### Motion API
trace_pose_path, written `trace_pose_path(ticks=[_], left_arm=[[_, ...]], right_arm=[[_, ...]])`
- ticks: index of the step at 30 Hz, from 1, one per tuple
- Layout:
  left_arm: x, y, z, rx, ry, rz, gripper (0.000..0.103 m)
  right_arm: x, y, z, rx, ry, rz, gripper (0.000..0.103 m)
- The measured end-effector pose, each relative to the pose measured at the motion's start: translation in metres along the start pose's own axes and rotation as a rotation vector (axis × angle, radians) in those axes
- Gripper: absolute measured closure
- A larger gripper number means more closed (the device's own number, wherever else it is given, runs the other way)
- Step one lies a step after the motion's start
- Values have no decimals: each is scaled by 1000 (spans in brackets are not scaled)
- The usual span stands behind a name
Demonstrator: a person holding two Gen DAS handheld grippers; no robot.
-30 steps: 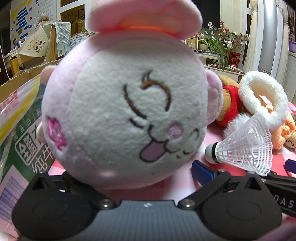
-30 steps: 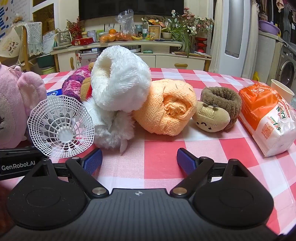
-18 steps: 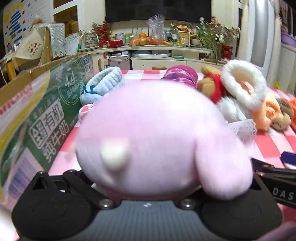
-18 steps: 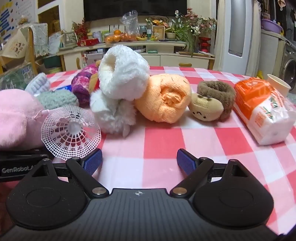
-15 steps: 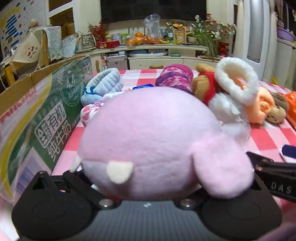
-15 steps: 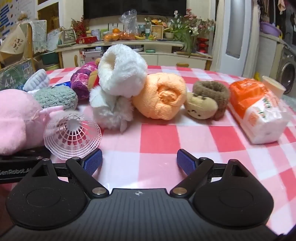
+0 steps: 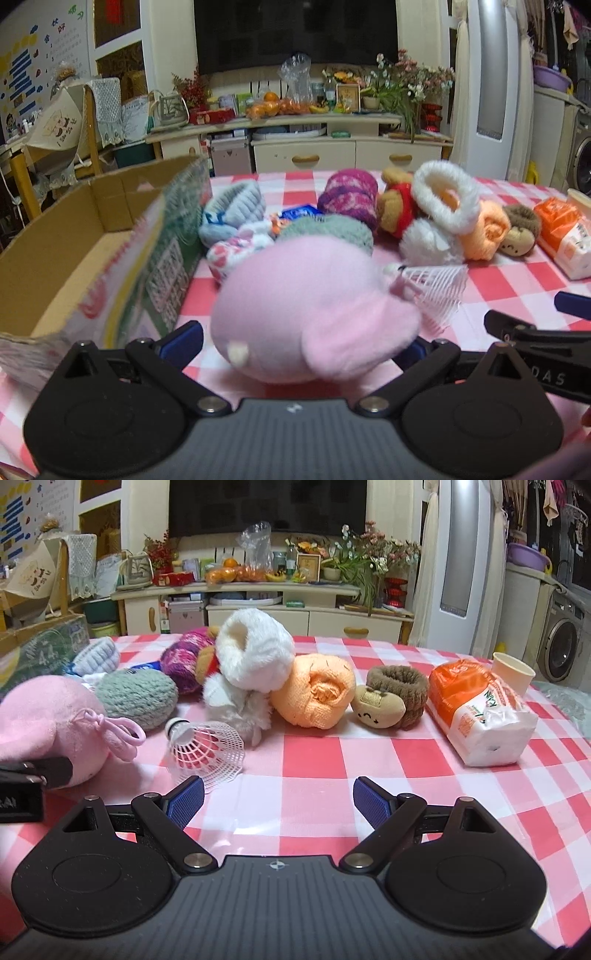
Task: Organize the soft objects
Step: 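Carry the pink round plush in the left gripper toward the cardboard box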
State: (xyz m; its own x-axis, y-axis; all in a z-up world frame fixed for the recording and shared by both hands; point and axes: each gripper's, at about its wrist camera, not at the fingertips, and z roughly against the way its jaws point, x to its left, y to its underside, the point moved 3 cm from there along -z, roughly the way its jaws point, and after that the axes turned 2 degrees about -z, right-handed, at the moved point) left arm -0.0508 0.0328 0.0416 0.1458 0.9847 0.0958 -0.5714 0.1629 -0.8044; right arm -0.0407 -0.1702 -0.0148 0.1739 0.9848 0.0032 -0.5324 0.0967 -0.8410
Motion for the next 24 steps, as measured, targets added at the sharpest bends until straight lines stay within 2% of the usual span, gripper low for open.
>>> trace_pose_path(ticks=[11,24], left_arm=[[30,-4,39,-40,-5,-4,1],[78,-5,65,-85,-80,37,1]], right_arm=[[3,12,19,-58,-49,10,0],[13,24,50,-122,-134,65,0]])
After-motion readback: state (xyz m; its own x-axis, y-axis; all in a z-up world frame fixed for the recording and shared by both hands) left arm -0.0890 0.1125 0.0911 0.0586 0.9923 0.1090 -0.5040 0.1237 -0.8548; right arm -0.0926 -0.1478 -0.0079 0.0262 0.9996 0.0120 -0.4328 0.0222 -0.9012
